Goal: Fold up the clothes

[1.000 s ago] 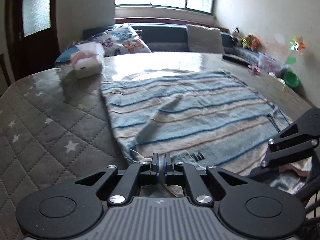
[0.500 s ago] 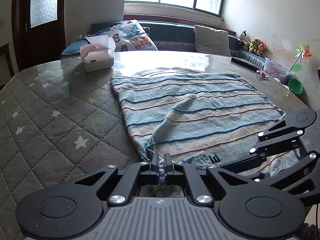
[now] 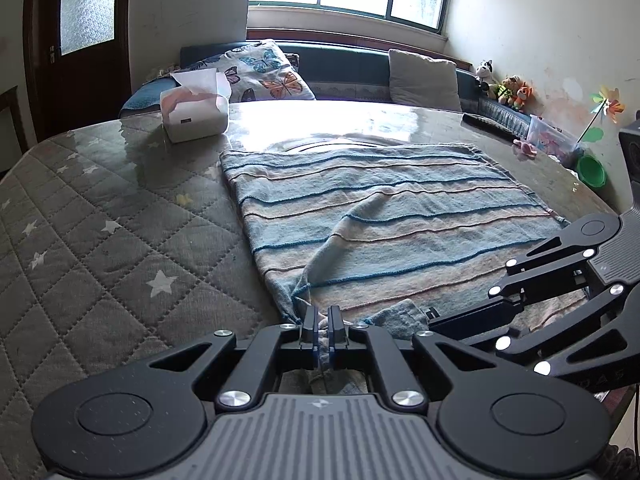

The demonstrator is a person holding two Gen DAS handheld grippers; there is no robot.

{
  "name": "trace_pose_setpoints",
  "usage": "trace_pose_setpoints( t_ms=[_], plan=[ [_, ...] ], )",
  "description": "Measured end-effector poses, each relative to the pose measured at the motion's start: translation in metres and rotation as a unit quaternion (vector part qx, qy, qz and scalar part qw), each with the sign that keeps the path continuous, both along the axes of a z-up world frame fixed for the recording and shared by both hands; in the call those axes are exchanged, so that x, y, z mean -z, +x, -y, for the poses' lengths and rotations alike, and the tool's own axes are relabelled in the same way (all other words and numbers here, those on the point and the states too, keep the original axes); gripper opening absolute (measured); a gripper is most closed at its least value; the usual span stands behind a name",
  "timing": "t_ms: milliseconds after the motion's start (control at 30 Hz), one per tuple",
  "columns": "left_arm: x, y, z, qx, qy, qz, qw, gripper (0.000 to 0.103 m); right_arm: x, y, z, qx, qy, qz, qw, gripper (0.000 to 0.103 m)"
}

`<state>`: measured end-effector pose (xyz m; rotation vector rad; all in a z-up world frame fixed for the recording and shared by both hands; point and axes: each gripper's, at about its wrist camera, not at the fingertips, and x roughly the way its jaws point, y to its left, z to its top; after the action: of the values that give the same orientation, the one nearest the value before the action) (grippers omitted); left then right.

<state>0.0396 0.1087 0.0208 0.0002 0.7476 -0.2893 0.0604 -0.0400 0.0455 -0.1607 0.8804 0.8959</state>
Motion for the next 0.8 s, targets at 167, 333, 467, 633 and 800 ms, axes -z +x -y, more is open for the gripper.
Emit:
trace_pose_setpoints(
  t_ms=[167, 333, 467, 633, 800],
  plan=[
    [0.000, 0.000, 0.000, 0.000, 0.000, 0.000, 1.0000, 0.007, -0.004, -0.004, 0.000, -0.004, 0.004, 0.003, 1.000, 0.003],
    [0.001, 0.000, 0.000, 0.002, 0.001, 0.000, 1.0000, 0.007, -0.005, -0.007, 0.003, -0.006, -0.001, 0.001, 1.000, 0.002],
    [0.000, 0.000, 0.001, 0.004, 0.004, 0.000, 1.0000, 0.007, 0.000, -0.007, 0.003, -0.004, -0.006, -0.007, 1.000, 0.002],
    [-0.005, -0.004, 0.005, 0.010, 0.009, 0.006, 0.9999, 0.007, 0.000, -0.008, 0.001, -0.010, -0.011, -0.009, 1.000, 0.002],
    [-0.005, -0.008, 0.015, 0.031, 0.006, 0.009, 0.9994, 0.007, 0.002, -0.009, 0.001, -0.011, -0.014, -0.008, 1.000, 0.003]
  ],
)
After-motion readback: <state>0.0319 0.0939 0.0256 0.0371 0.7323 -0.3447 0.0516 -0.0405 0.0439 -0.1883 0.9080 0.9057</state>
